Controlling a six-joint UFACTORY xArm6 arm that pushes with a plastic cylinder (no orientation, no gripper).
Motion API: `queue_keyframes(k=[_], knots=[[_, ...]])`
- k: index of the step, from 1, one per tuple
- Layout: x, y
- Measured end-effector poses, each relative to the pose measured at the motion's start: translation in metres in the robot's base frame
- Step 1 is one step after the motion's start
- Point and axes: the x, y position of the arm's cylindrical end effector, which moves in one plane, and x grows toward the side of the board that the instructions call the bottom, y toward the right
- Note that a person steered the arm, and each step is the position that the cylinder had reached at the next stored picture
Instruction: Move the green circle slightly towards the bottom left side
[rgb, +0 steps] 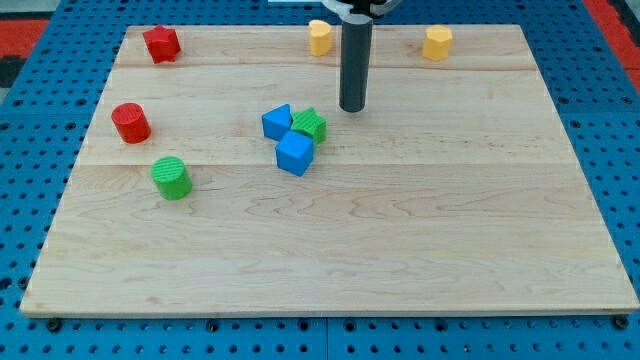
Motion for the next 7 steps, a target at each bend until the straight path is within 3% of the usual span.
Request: queue_keyframes(k=[2, 3, 4, 5, 6, 7], knots=[[-0.003, 0.0], [-0.003, -0.065], [0.022, -0.113], [0.115, -0.119], [0.1, -0.139], [0.098, -0.201]])
